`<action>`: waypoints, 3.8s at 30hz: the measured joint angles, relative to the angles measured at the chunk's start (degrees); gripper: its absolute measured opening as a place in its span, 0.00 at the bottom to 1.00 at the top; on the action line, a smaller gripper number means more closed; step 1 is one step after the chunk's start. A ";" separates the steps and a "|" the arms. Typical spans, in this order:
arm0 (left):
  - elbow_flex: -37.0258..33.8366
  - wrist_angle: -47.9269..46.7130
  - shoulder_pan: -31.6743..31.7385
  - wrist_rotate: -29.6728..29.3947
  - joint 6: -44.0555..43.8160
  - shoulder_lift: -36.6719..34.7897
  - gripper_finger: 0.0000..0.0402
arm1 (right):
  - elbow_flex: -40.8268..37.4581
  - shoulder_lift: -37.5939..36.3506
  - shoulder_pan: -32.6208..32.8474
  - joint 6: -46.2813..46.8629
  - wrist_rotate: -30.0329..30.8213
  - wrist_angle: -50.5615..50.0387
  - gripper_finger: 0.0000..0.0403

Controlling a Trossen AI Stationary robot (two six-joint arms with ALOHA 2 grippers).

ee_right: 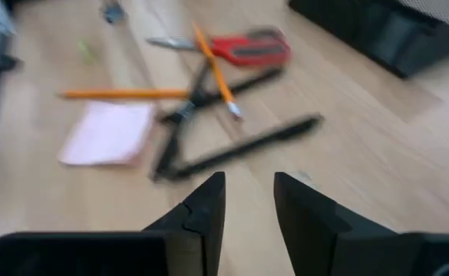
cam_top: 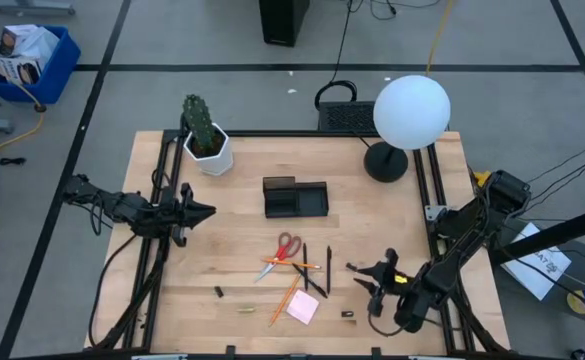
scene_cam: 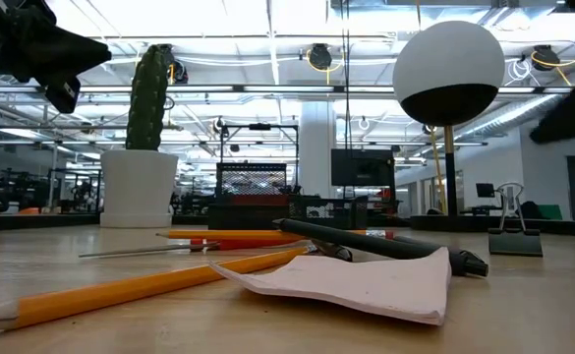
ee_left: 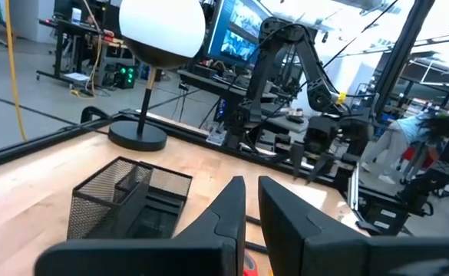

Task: Pick and place office supplies into organizer
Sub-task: Put the top black binder clip into the bottom left of the desk organizer

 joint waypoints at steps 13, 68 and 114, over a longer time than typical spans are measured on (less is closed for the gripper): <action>0.00 -2.04 0.00 -0.39 0.10 0.00 0.10 | -7.27 -0.02 -3.11 0.25 -3.02 9.00 0.26; -0.01 -4.14 0.00 -0.72 -3.94 0.01 0.10 | -8.46 7.21 -10.32 -13.14 -5.99 26.21 0.02; -0.02 -4.35 0.00 -1.75 -0.87 0.00 0.10 | 2.86 8.53 -42.78 -67.07 -19.59 64.68 0.01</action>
